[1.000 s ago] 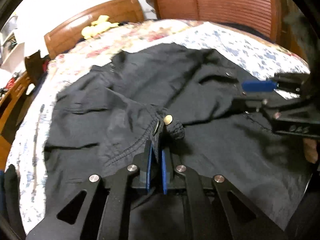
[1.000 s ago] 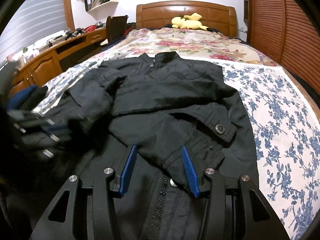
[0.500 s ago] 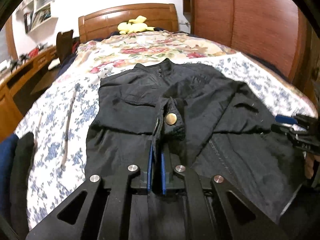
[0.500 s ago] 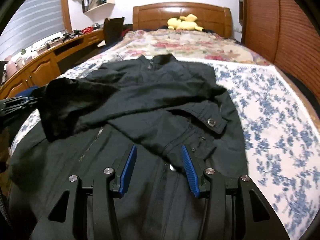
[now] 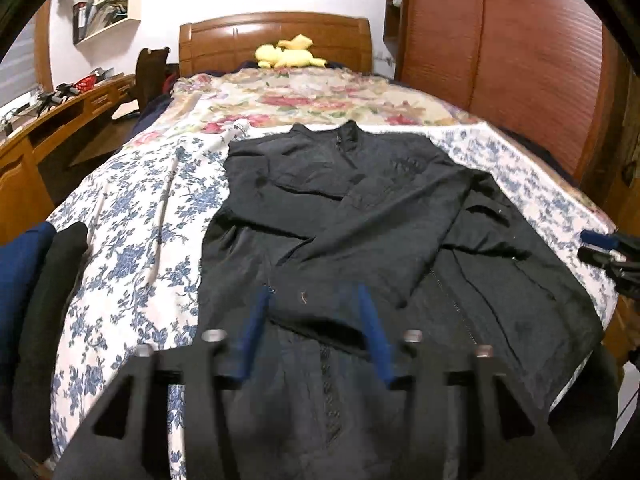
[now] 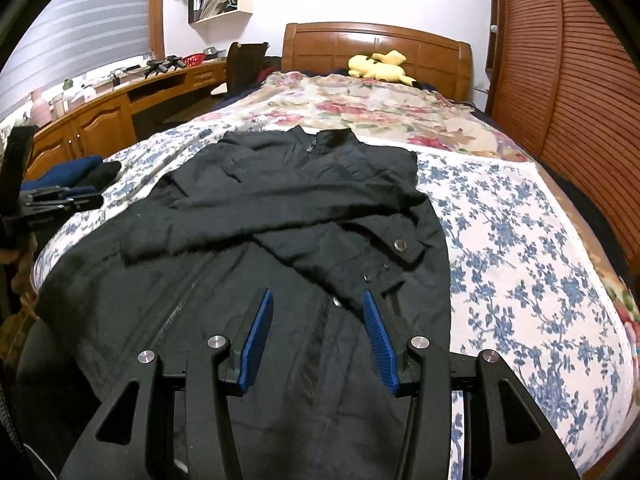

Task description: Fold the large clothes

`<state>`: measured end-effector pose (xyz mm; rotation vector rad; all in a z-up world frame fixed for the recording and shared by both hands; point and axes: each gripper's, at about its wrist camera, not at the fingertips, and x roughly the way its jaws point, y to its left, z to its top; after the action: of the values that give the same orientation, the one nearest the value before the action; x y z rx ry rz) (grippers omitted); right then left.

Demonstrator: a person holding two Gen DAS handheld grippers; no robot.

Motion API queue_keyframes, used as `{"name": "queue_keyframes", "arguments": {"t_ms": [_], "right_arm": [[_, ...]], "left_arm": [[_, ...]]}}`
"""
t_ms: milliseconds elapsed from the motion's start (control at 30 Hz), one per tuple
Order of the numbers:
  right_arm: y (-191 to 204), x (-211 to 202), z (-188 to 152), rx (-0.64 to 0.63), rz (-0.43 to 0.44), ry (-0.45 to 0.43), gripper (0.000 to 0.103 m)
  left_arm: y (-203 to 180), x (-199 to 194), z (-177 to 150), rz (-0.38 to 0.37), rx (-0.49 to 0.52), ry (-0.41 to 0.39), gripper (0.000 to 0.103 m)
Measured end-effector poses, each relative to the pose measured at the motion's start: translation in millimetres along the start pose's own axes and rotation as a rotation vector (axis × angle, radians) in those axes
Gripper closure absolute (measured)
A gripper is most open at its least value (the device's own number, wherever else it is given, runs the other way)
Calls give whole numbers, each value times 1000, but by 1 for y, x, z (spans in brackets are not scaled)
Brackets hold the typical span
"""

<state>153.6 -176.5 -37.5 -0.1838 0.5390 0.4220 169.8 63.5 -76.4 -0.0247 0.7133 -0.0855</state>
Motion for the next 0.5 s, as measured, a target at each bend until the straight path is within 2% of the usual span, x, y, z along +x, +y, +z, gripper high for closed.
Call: {"name": "queue_keyframes", "arguments": {"t_ms": [100,267,500], "right_arm": [[-1,1,-9,3,6,20,54],[-3,6,-19,8,-8,49,54],[-15,6,-39,58,-21,82,54]], "left_arm": [[7,-11,-13,12,3,-28,26],[19,-30,-38,46,-13,-65,26],[37,-42,-72,76,-15,-49,26]]}}
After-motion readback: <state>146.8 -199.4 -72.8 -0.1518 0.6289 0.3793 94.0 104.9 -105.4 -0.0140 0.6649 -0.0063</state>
